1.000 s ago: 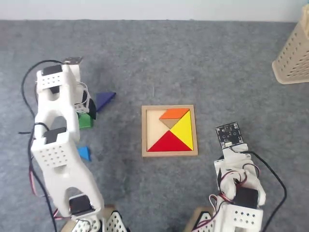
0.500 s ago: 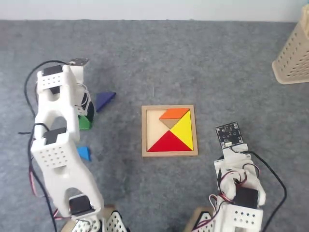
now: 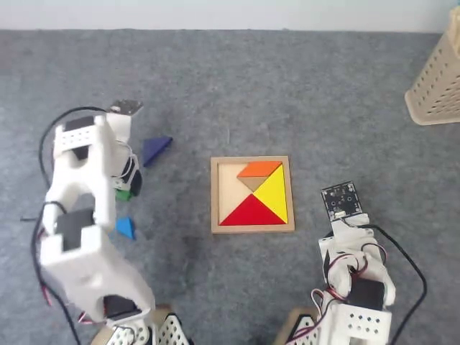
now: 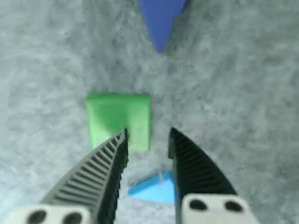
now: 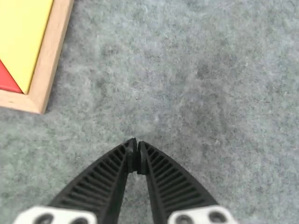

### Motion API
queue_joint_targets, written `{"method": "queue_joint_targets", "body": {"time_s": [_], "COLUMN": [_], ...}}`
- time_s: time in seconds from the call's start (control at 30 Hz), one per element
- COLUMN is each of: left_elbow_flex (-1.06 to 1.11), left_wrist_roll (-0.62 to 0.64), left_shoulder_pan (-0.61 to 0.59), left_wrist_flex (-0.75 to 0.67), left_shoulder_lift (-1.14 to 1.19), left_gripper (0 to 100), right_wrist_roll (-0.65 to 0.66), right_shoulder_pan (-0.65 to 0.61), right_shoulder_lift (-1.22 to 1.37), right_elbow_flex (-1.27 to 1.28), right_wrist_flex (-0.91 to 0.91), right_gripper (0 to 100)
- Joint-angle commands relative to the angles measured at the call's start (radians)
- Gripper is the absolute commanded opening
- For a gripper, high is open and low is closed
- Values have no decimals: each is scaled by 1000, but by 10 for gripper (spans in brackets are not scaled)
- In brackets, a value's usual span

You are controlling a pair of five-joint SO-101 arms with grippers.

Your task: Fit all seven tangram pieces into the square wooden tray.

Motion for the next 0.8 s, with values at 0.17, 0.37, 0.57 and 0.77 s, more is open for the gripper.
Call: {"method": "queue_joint_targets", "body": {"time_s": [0.17,0.37,0.57,0.77], "left_elbow_flex": [2,-110,-243,-280], "left_wrist_roll": [-51,-69,-77,-77], "left_shoulder_pan": [-69,-83,-89,-87], "left_wrist_flex": [-60,-57,12,8], "left_shoulder_lift": [-201,8,184,272], "left_gripper": [218,259,245,239], "right_wrist_roll": [11,11,11,11], "right_shoulder_pan": [-4,-4,-4,-5], "right_shoulder_lift": [8,8,8,8], "right_elbow_flex": [20,20,20,20], "right_wrist_flex": [5,5,5,5], "right_gripper": [9,8,8,8]}}
